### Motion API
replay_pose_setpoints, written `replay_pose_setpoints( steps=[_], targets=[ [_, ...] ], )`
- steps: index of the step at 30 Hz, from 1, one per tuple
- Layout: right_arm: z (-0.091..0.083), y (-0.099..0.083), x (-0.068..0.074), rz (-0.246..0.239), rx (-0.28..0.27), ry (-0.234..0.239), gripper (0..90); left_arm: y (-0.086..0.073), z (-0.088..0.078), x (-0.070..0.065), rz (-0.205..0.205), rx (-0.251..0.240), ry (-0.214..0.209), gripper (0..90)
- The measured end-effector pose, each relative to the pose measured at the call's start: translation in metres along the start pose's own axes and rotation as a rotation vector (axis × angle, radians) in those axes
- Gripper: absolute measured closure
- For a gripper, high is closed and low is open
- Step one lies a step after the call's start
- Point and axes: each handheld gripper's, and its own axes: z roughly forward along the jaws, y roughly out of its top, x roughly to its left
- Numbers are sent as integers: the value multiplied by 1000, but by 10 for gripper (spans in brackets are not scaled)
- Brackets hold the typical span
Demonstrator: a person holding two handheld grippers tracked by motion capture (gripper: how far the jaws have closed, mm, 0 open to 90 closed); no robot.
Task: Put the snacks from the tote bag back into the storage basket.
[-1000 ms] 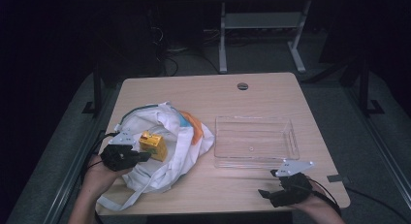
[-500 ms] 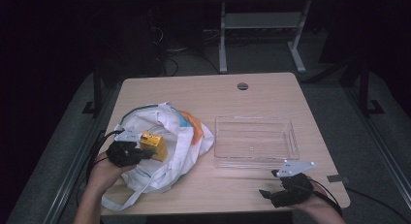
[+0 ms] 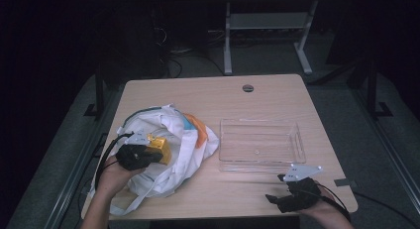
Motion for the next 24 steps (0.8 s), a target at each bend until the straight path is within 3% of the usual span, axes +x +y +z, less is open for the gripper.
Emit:
replay_pose_setpoints(
  steps=[3, 19, 24],
  targets=[
    [-1, -2, 0, 2, 1, -6, 205, 1, 2, -1, -28, -11, -3, 899],
    [-6, -8, 1, 19, 2, -26, 206, 11, 11, -2, -13, -7, -1, 899],
    [-6, -8, 0, 18, -1, -27, 206, 8, 6, -3, -14, -16, -13, 899]
  ],
)
